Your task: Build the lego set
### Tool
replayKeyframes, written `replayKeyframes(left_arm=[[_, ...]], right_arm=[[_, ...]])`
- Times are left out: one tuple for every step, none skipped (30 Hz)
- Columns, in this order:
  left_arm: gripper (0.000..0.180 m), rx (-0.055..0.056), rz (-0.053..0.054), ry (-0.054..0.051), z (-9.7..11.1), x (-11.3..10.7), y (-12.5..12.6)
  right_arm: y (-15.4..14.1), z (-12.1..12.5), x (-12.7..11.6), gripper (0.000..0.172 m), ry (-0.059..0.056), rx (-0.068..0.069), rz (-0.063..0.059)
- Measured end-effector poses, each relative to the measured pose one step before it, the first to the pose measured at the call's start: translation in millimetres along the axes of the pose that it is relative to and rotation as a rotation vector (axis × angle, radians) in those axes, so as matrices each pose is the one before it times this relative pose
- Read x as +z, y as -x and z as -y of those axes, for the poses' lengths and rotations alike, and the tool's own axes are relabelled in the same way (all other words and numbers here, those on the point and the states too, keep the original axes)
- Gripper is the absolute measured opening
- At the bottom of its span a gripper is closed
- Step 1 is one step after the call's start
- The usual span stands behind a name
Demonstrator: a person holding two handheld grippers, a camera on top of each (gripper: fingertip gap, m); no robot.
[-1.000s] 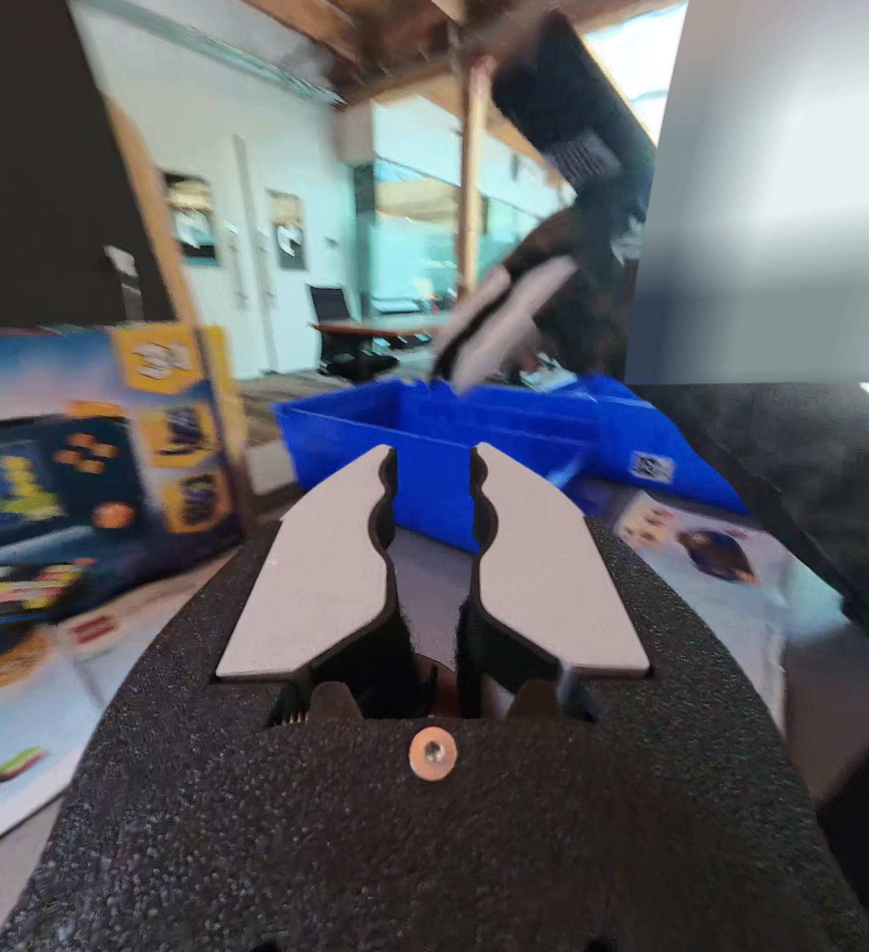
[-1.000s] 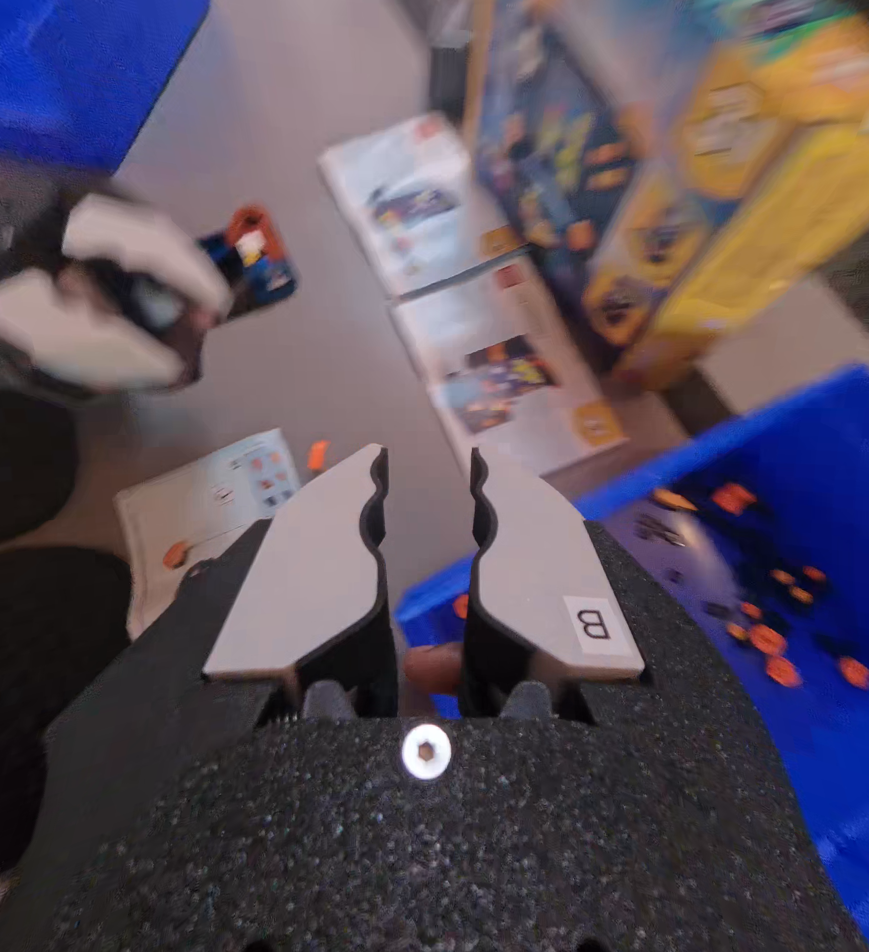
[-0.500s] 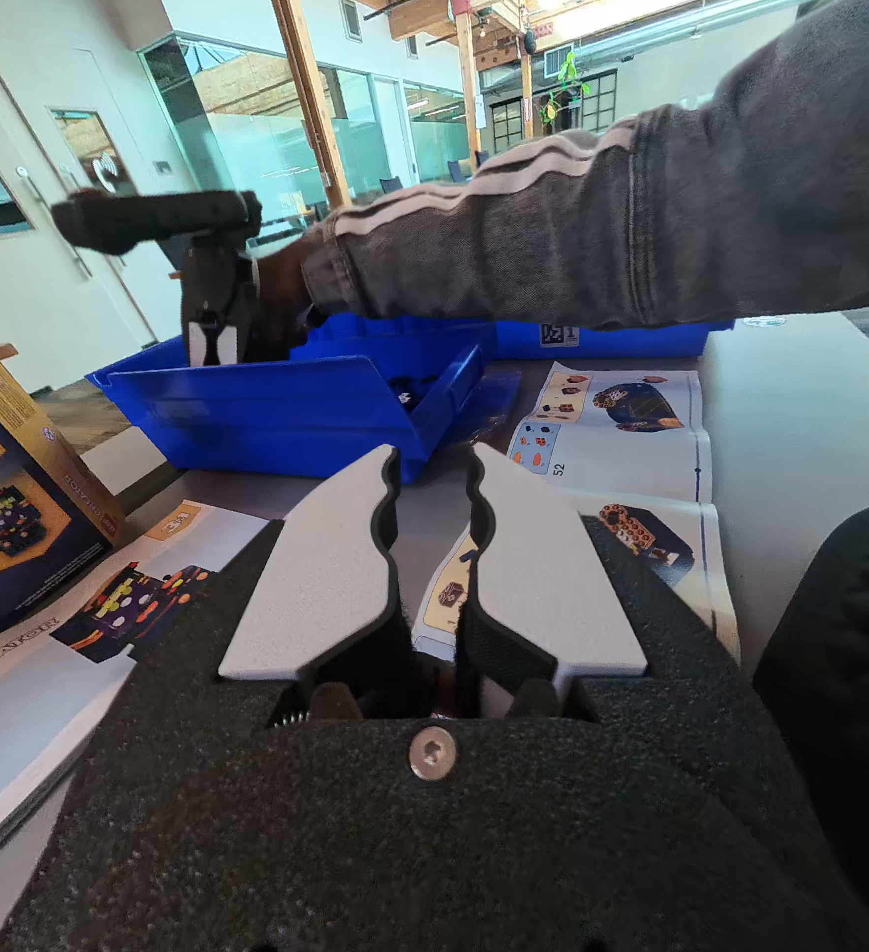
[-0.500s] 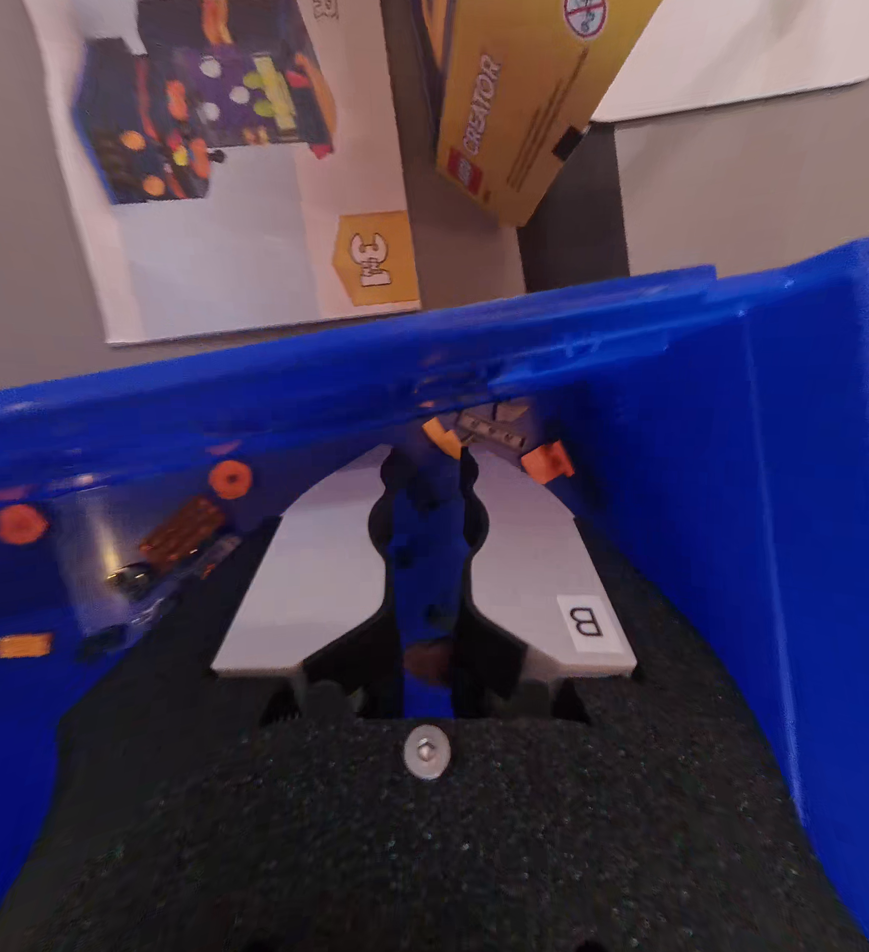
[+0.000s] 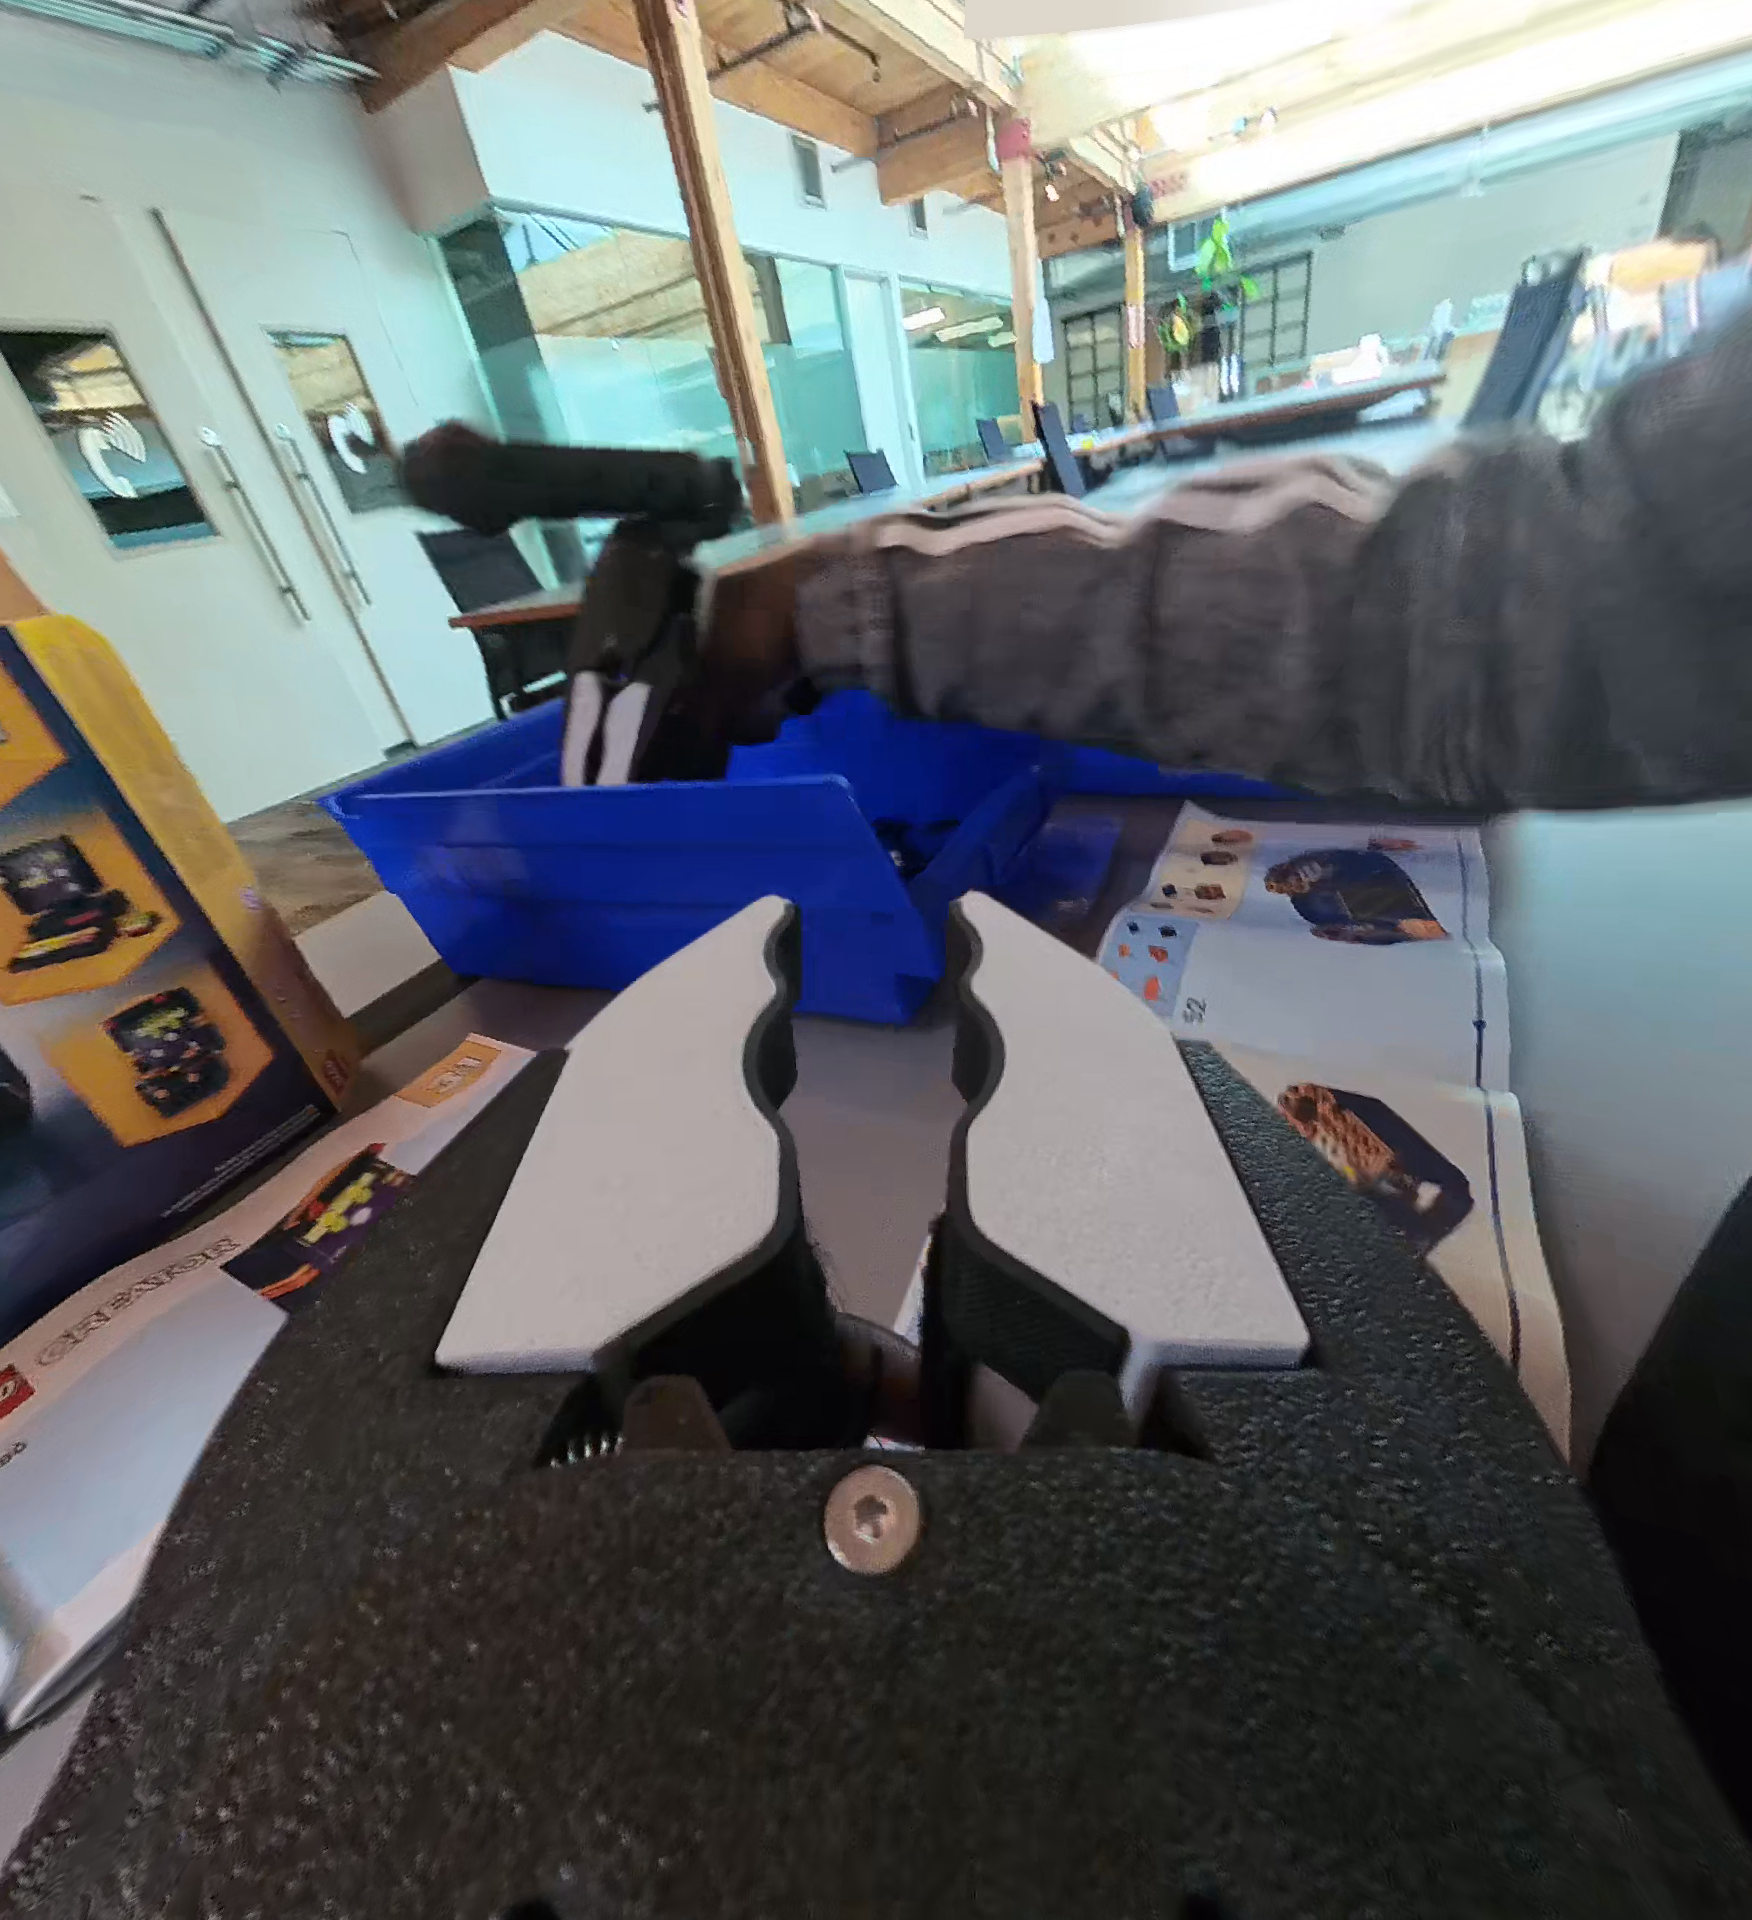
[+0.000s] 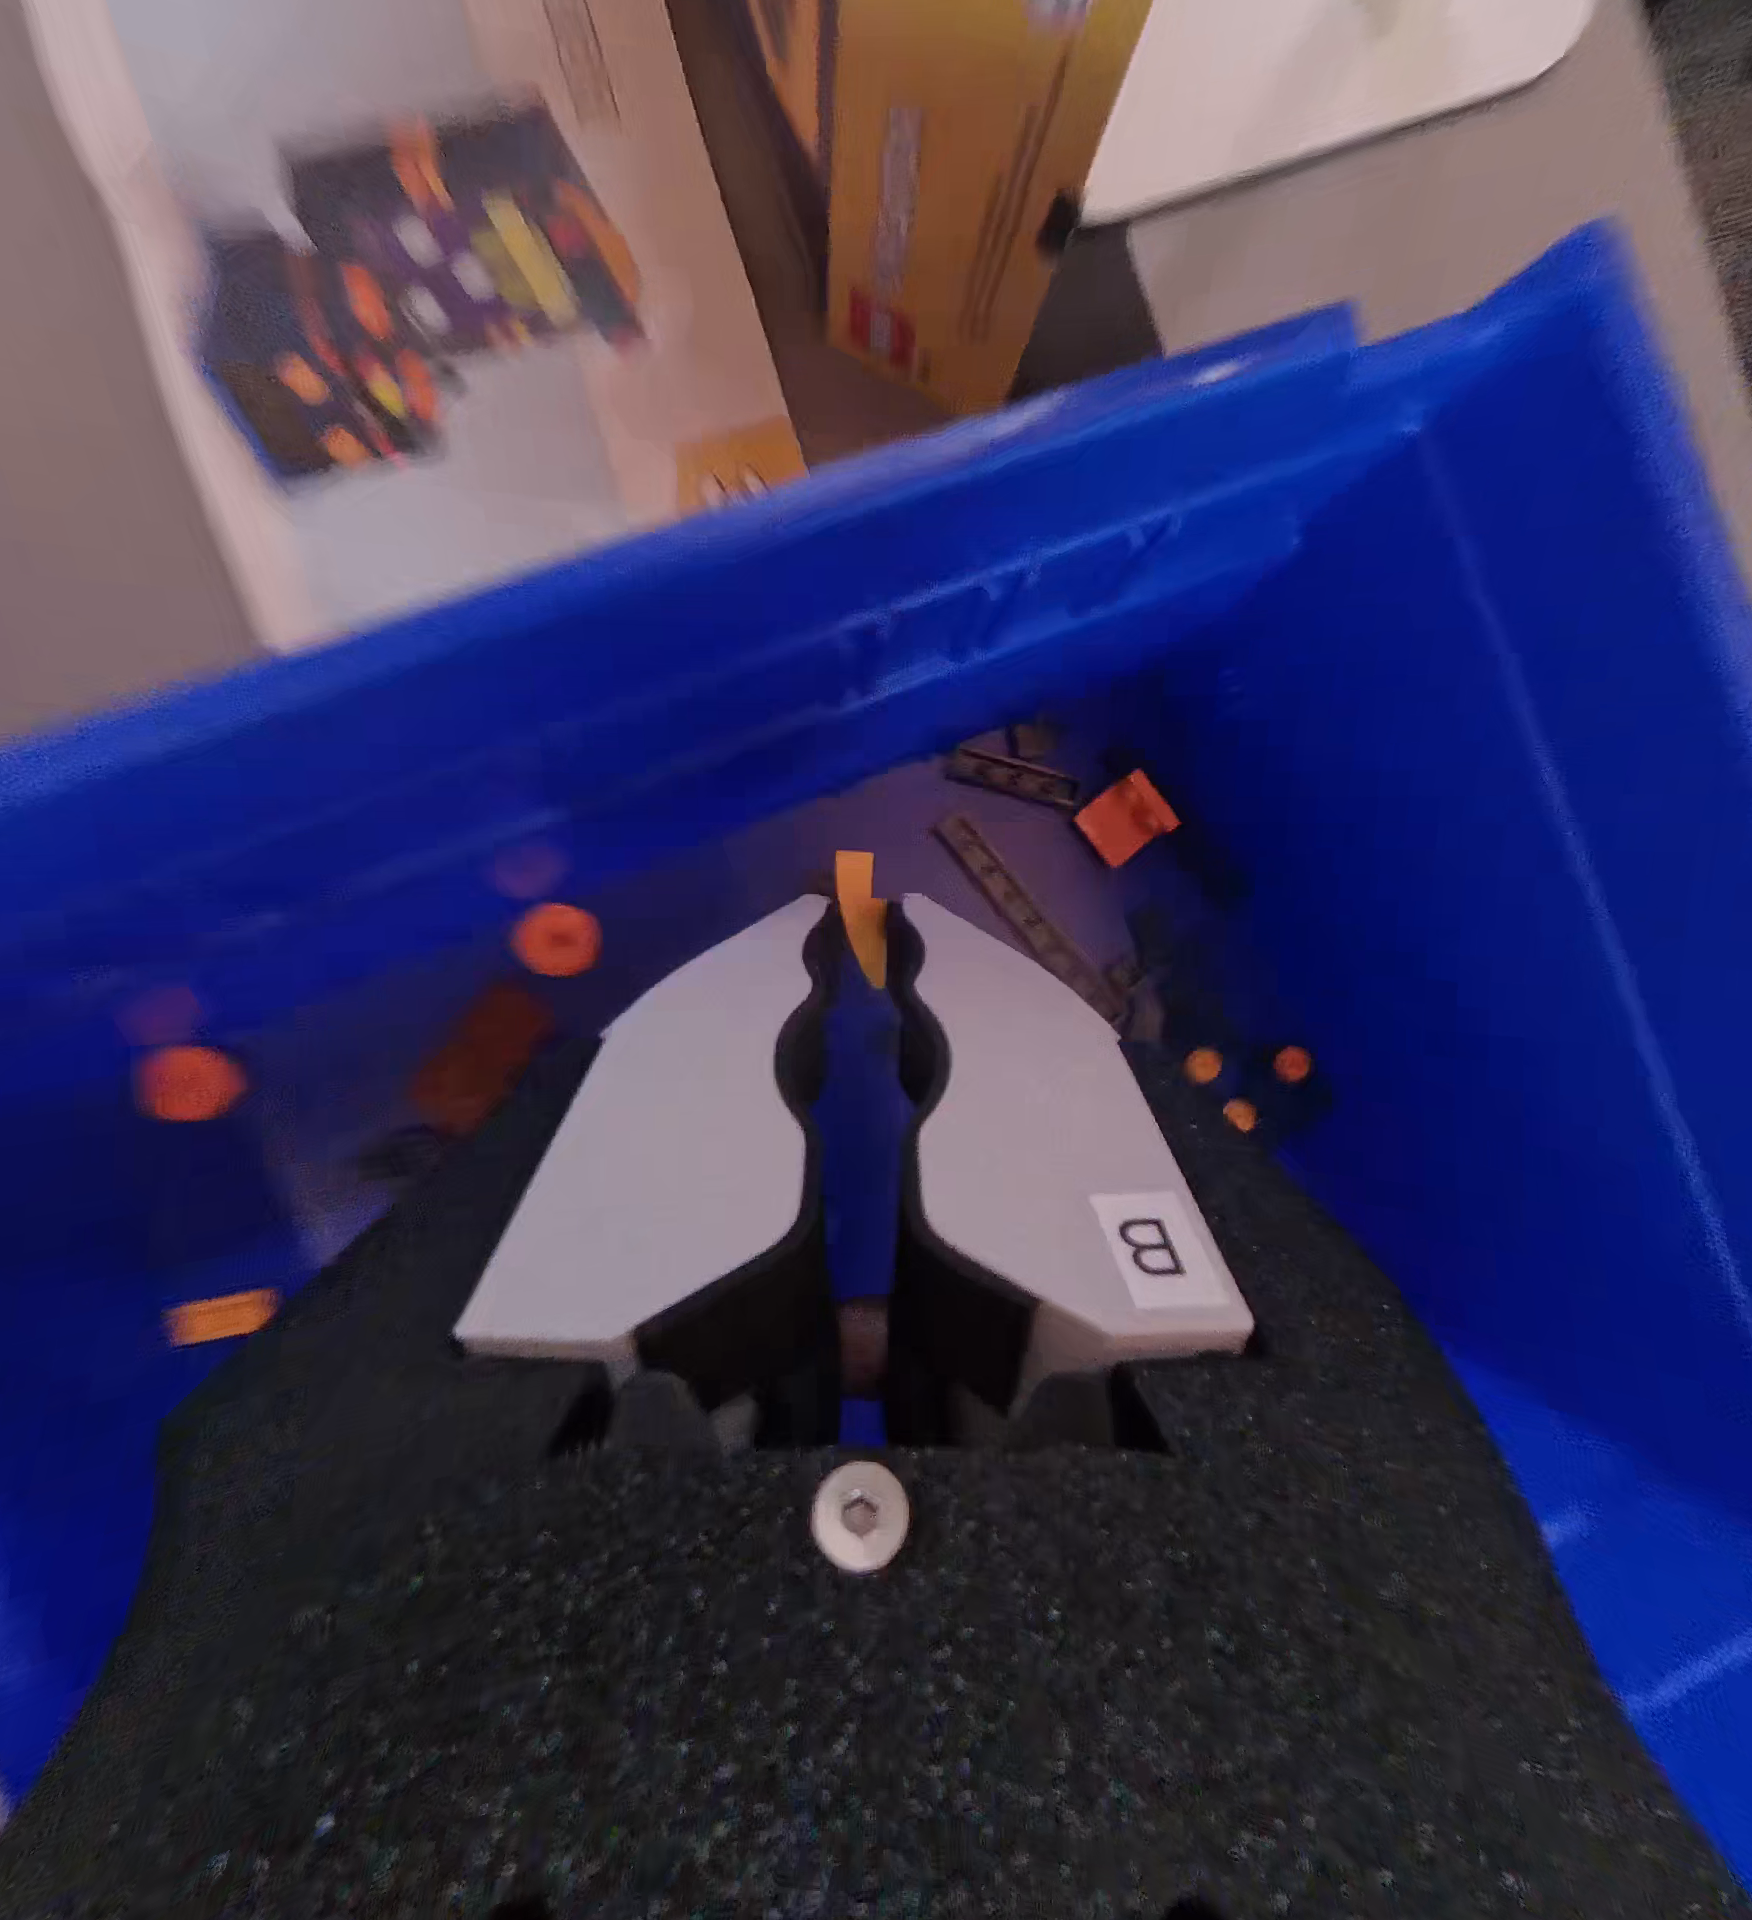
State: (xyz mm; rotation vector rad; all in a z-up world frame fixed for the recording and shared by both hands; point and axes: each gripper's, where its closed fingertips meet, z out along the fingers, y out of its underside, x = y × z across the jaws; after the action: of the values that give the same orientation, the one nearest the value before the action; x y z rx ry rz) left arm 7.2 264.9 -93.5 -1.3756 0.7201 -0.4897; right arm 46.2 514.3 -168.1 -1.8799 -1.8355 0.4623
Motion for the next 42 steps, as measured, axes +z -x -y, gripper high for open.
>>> replayKeyframes(left_arm=[[0.026, -0.0331, 0.0145, -0.0266, 5.16, -2.32, 4.89], [0.026, -0.0556, 0.0092, -0.0263, 5.24, -2.12, 4.95], [0.026, -0.0808, 0.0047, -0.023, 5.01, -1.93, 5.18], [0.026, -0.1029, 0.0004, -0.0192, 5.11, -1.7, 4.71], [0.025, -0.1078, -0.0219, -0.0211, 6.03, -1.52, 1.49], [0.024, -0.0934, -0.042, -0.0249, 6.5, -1.74, -2.15], [0.022, -0.0656, -0.0338, -0.0185, 5.05, -1.42, -2.65], [0.021, -0.0305, -0.013, -0.0014, 1.98, -0.67, -1.39], [0.021, 0.0091, -0.0165, 0.0195, -1.46, 0.18, -3.03], [0.019, 0.033, -0.0219, 0.0349, -4.23, 1.08, -5.17], [0.018, 0.038, -0.0211, 0.042, -5.64, 1.85, -5.87], [0.018, 0.0327, -0.0148, 0.0352, -4.95, 2.18, -5.54], [0.018, 0.0283, -0.0079, 0.0232, -3.51, 1.96, -4.52], [0.017, 0.0245, -0.0046, 0.0091, -1.65, 1.45, -3.77], [0.016, 0.0215, -0.0082, 0.0049, -0.8, 0.84, -3.51], [0.015, 0.0177, -0.0066, 0.0106, -0.98, 0.66, -2.43], [0.015, 0.0181, -0.0049, 0.0152, -1.45, 0.47, -1.77], [0.014, 0.0223, -0.0073, 0.0141, -1.23, 0.14, -1.87], [0.013, 0.0217, -0.0089, 0.0091, -0.75, -0.12, -1.94], [0.013, 0.0209, -0.0162, 0.0126, -1.48, -0.02, -2.88], [0.014, 0.0143, -0.0115, 0.0133, -1.88, 0.38, -2.13], [0.016, 0.0112, -0.0205, 0.0128, -1.88, 0.65, -3.3], [0.016, 0.0028, -0.0157, 0.0105, -1.71, 0.69, -2.47], [0.009, -0.0005, -0.0163, 0.0052, -0.99, 0.41, -2.33], [0.006, -0.0082, 0.0002, -0.0024, -0.05, -0.29, 0.35], [0.006, -0.027, -0.0064, -0.0105, 1.44, -0.6, 0.23], [0.006, -0.0651, -0.0028, -0.0146, 2.67, -0.89, 1.71], [0.006, -0.0943, 0.005, -0.0424, 6.12, -2.01, 4.0], [0.006, -0.1135, -0.0066, -0.0547, 7.59, -3.03, 3.79], [0.005, -0.1183, -0.0087, -0.0338, 5.15, -2.74, 4.2], [0.006, -0.0971, -0.0186, -0.0179, 2.67, -2.2, 2.66], [0.005, -0.0744, -0.0181, -0.0157, 1.74, -1.73, 1.99], [0.005, -0.0601, -0.0139, -0.011, 0.56, -1.06, 1.88], [0.005, -0.0443, -0.0158, -0.004, -0.28, -0.4, 0.68], [0.005, -0.0232, -0.0062, 0.0076, -1.6, 0.11, 0.74], [0.005, -0.0024, 0.0064, 0.0082, -1.31, 0.13, 1.55], [0.005, 0.0021, 0.0032, -0.0044, 1.23, -0.68, 0.2], [0.005, 0.0052, 0.0054, 0.006, 0.69, -0.79, 0.71], [0.006, 0.0263, 0.0052, 0.0091, 1.44, -1.07, 0.4], [0.009, 0.0517, 0.0413, -0.006, 5.63, -2.88, 4.3], [0.02, 0.0918, 0.0699, -0.0297, 11.25, -6.16, 7.19], [0.03, 0.1232, 0.0929, -0.04, 14.34, -8.7, 10.41]], right_arm=[[10.43, 9.29, -18.19, 0.008, -0.0773, 0.0582, 0.0029], [17.65, 14.77, -19.0, 0.008, -0.1119, 0.0541, 0.0332], [25.92, 17.59, -16.69, 0.008, -0.1245, 0.0355, 0.065], [31.12, 14.45, -10.98, 0.008, -0.0955, 0.0099, 0.0716], [31.38, 7.08, -4.31, 0.008, -0.0401, -0.0213, 0.0531], [28.85, 1.3, 0.83, 0.008, 0.0032, -0.0423, 0.026], [27.08, -0.16, 4.02, 0.008, 0.0179, -0.0511, 0.0169], [24.77, 0.92, 5.54, 0.008, 0.0138, -0.0544, 0.0137], [19.46, 2.18, 5.81, 0.008, 0.0071, -0.0467, -0.0001], [13.96, 2.01, 5.37, 0.008, 0.0095, -0.0299, -0.0107], [10.92, 1.44, 4.77, 0.008, 0.0123, -0.0154, -0.0043], [9.62, 1.42, 4.05, 0.008, 0.0089, -0.0103, 0.0049], [7.68, 1.29, 3.51, 0.008, 0.0079, -0.0122, 0.0052], [5.68, -1.06, 3.07, 0.008, 0.0216, -0.0112, 0.0028], [4.08, -2.21, 2.44, 0.008, 0.0283, -0.0092, 0.0023], [3.17, -0.88, 1.83, 0.008, 0.0167, -0.0063, 0.0053], [2.61, 0.85, 1.01, 0.008, 0.0028, -0.0007, 0.0078], [1.46, 0.2, 0.57, 0.008, 0.0056, 0.0048, 0.0055], [0.64, -0.49, 0.4, 0.008, 0.0076, 0.0039, 0.0022], [2.0, 0.97, 0.17, 0.008, -0.0037, 0.0008, 0.0108], [2.8, 1.07, 0.3, 0.008, -0.0053, -0.0021, 0.0168], [2.79, 0.4, 0.45, 0.008, -0.0015, -0.004, 0.0149], [2.03, -0.13, 0.66, 0.008, 0.0026, -0.0052, 0.0105], [-0.02, -0.32, 0.51, 0.008, 0.0036, -0.0053, -0.0046], [0.53, 0.15, -0.18, 0.008, -0.0035, -0.0055, 0.0019], [-0.32, 2.09, -0.48, 0.008, -0.0171, -0.005, -0.0034], [-2.28, 2.99, -0.86, 0.009, -0.0252, -0.0198, -0.0211], [-4.5, 3.65, -0.96, 0.02, -0.0296, -0.0474, -0.0468], [-7.44, 3.92, -0.64, 0.033, -0.0324, -0.0747, -0.0852], [-5.39, 2.98, 0.0, 0.034, -0.0243, -0.0998, -0.0861], [-3.66, 1.97, 1.09, 0.033, -0.0084, -0.0978, -0.0784], [-1.92, 0.58, 2.2, 0.029, 0.0098, -0.0729, -0.0571], [0.05, -1.11, 3.33, 0.026, 0.0242, -0.0473, -0.0286], [0.54, -0.33, 3.32, 0.023, 0.0148, -0.0325, -0.0178], [-0.87, 1.12, 2.39, 0.015, -0.0002, -0.0249, -0.0222], [-0.41, 2.03, 1.36, 0.01, -0.0108, -0.0158, -0.0126], [0.38, 0.65, 1.25, 0.008, -0.005, 0.0035, 0.0002], [-0.28, -0.37, 1.18, 0.008, -0.0003, 0.015, 0.0034], [-1.07, -0.72, 1.5, 0.008, 0.0018, 0.0304, 0.0036], [-1.82, -3.63, 2.5, 0.008, 0.0205, 0.0544, 0.0068], [-0.86, -8.38, 4.47, 0.008, 0.0477, 0.0815, 0.019], [0.28, -11.42, 7.34, 0.008, 0.0676, 0.1028, 0.0292]])
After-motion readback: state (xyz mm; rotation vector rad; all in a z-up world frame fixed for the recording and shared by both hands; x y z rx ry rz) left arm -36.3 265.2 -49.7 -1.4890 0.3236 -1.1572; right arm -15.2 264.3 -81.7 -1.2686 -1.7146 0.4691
